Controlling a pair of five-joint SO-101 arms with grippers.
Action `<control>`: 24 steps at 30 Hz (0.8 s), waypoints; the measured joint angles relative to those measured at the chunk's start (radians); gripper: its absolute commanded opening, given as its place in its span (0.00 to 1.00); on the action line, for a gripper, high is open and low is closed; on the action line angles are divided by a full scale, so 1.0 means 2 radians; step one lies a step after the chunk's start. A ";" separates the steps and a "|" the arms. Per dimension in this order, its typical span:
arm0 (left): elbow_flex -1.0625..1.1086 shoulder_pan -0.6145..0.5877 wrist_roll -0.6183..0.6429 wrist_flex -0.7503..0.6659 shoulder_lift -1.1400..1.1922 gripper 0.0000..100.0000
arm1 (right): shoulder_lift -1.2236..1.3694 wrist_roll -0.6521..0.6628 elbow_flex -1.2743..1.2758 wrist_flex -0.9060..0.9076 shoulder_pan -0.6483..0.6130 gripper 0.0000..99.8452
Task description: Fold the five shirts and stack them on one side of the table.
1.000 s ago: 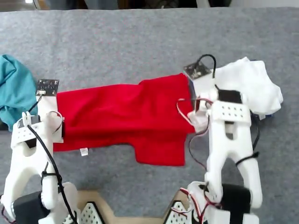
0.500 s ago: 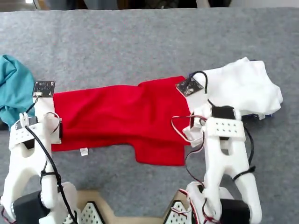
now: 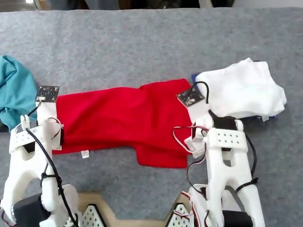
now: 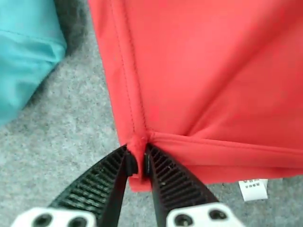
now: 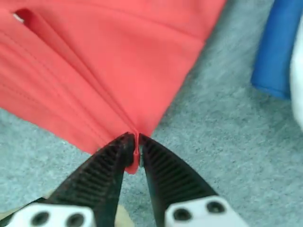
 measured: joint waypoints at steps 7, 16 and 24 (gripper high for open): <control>0.004 -0.003 -0.002 0.000 0.000 0.03 | -0.004 0.000 0.002 -0.002 0.000 0.01; 0.004 -0.003 -0.004 0.004 0.000 0.08 | -0.004 0.000 0.002 -0.008 0.000 0.04; -0.020 -0.028 -0.005 0.046 0.000 0.14 | -0.004 0.028 0.002 0.015 0.002 0.18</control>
